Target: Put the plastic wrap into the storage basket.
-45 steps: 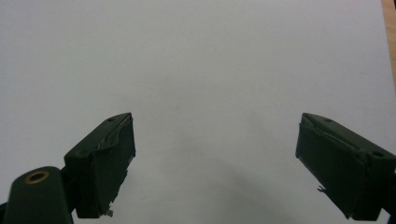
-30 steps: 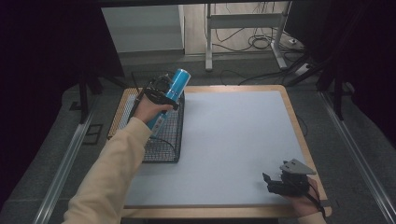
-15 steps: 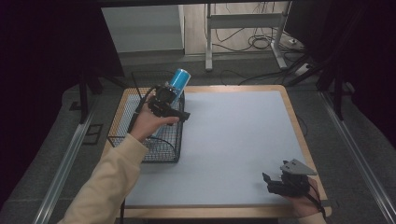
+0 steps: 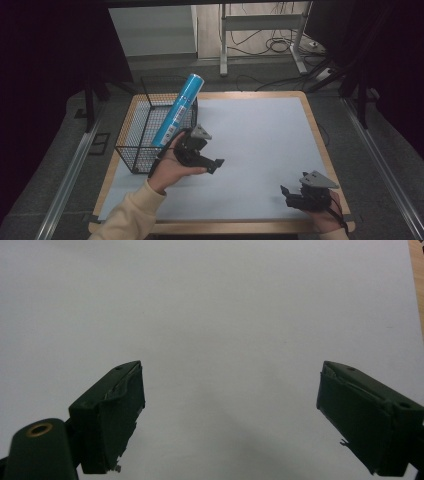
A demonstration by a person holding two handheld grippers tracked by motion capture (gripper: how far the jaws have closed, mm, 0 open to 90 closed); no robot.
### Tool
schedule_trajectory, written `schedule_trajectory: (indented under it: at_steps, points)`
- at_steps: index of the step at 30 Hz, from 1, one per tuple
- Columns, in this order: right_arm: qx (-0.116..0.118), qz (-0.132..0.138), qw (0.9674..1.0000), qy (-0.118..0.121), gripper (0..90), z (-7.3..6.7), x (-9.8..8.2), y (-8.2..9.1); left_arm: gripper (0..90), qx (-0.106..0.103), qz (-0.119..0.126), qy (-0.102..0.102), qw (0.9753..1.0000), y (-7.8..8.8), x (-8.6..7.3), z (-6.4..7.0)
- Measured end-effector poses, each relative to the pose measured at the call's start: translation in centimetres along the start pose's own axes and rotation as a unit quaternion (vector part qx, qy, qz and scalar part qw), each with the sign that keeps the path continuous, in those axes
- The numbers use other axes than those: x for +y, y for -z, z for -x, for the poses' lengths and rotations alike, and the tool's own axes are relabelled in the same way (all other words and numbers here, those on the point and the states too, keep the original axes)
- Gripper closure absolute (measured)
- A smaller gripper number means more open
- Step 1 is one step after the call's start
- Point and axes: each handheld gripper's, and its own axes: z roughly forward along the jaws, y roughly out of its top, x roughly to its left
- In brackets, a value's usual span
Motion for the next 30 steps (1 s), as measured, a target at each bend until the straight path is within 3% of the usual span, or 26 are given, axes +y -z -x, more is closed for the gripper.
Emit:
schedule_trajectory:
  at_steps: [3, 7, 9, 14, 22, 30]
  points:
    - [0.0, -0.001, 1.0, 0.0, 12.0, -0.1, 0.0, 0.0, 12.9, -0.002, -0.003, -0.009, 1.0, -1.0, -1.4, 1.1]
    - [-0.001, 0.001, 1.0, 0.0, 12.0, -0.1, 0.0, 0.1, 13.3, -0.007, -0.01, -0.001, 0.9999, -2.2, -3.7, 1.9]
    - [-0.001, 0.002, 1.0, 0.0, 12.0, -0.1, 0.0, 0.0, 13.3, 0.002, -0.015, -0.001, 0.9999, -2.6, -4.7, 1.9]
    - [-0.001, 0.001, 1.0, 0.004, 12.0, -0.2, 0.0, 0.0, 13.8, 0.001, -0.027, 0.024, 0.9994, -3.3, -6.6, 1.2]
    - [-0.003, 0.005, 1.0, 0.003, 12.0, 0.0, 0.0, 0.0, 13.7, 0.003, -0.032, 0.022, 0.9993, -3.7, -7.1, 1.2]
    - [-0.002, 0.012, 0.9999, 0.005, 12.0, -0.1, 0.1, 0.1, 13.6, 0.006, -0.036, 0.033, 0.9988, -4.0, -7.8, 0.7]
